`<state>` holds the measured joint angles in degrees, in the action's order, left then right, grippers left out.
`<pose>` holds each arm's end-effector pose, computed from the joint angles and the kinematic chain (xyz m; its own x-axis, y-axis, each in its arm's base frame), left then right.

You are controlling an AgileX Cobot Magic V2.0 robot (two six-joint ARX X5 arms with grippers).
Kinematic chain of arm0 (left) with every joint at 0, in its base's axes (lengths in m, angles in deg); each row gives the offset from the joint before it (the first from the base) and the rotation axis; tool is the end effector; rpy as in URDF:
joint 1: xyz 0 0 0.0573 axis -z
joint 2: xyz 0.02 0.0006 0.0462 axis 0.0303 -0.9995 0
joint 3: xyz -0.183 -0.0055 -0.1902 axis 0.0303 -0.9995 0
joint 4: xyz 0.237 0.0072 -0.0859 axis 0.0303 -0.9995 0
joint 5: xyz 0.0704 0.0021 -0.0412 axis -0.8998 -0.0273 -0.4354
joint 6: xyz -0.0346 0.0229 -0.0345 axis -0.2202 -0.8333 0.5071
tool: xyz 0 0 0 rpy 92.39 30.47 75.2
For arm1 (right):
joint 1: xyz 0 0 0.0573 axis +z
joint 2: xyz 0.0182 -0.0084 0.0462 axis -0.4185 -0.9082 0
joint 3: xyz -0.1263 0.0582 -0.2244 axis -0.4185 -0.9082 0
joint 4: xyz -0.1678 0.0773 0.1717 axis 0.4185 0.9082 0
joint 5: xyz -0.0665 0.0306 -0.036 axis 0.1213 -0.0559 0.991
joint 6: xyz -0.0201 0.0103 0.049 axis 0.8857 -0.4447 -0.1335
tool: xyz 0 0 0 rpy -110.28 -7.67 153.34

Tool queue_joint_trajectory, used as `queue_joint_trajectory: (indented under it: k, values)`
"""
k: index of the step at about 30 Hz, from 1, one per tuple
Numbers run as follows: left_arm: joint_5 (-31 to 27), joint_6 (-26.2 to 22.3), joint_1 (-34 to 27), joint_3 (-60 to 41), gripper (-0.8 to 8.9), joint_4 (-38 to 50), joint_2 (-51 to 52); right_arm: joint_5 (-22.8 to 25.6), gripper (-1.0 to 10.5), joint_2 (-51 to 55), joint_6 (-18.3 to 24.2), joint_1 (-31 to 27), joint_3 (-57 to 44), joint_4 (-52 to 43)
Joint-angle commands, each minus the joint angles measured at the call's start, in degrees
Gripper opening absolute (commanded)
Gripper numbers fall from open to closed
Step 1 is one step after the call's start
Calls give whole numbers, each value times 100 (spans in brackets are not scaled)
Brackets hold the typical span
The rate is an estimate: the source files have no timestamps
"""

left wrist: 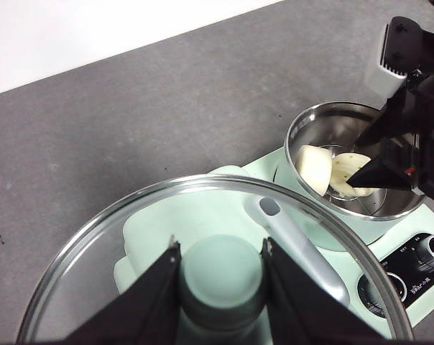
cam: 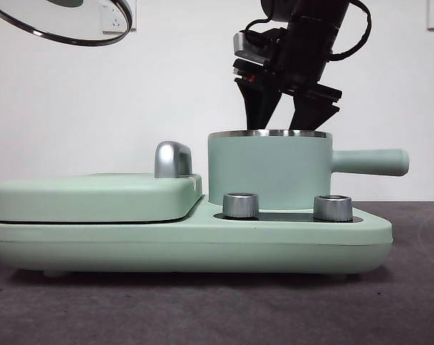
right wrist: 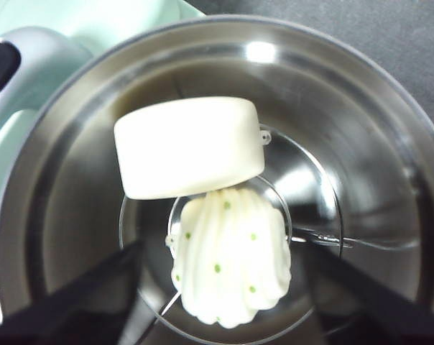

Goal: Put the buns in a small steamer

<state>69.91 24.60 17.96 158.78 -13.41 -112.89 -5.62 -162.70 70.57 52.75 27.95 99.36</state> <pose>0.2133 -0.0694 0.4062 0.7234 -0.4659 -0.5095 0.5378 0.8430 -0.0072 0.3369 0.1834 0.2844 0.3523 0.3357 -0.8736 -0.5352 0.8380 0.1062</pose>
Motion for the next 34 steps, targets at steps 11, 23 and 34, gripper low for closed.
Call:
queue_joint_trajectory:
  k: [11, 23, 34]
  values:
    - [22, -17, 13, 96, 15, 17, 0, 704, 351, 2138, -98, 310, -1008, -1735]
    - [28, 4, 59, 96, 15, -20, -57, 828, 351, 4341, -522, 706, -4334, -3713]
    - [90, 184, 872, 96, 15, 468, -544, 1545, 351, 6481, -719, 715, -5324, -2564]
